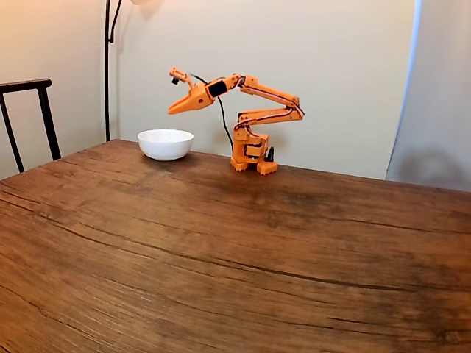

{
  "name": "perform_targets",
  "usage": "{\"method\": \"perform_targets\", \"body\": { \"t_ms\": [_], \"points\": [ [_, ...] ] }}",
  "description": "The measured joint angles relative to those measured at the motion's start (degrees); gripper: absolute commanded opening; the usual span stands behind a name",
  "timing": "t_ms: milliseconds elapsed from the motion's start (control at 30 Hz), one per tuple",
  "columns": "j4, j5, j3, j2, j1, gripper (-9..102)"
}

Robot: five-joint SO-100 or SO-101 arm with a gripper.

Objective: Grasp the cube and drop it in the bowl

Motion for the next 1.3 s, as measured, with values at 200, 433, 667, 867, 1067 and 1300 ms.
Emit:
{"method": "perform_targets", "body": {
  "t_ms": [200, 433, 667, 867, 1067, 1300],
  "points": [
    [3.0, 0.0, -3.9, 0.0, -10.0, 2],
    [3.0, -0.4, -3.9, 0.0, -26.5, -1],
    [3.0, -0.1, -2.8, 0.2, -42.7, -1],
    [3.0, -0.1, 1.7, 0.4, -53.1, -1],
    [3.0, -0.1, 7.4, 0.4, -59.2, -1],
    [2.9, -0.2, 11.5, 0.4, -59.9, -1]
  ]
}}
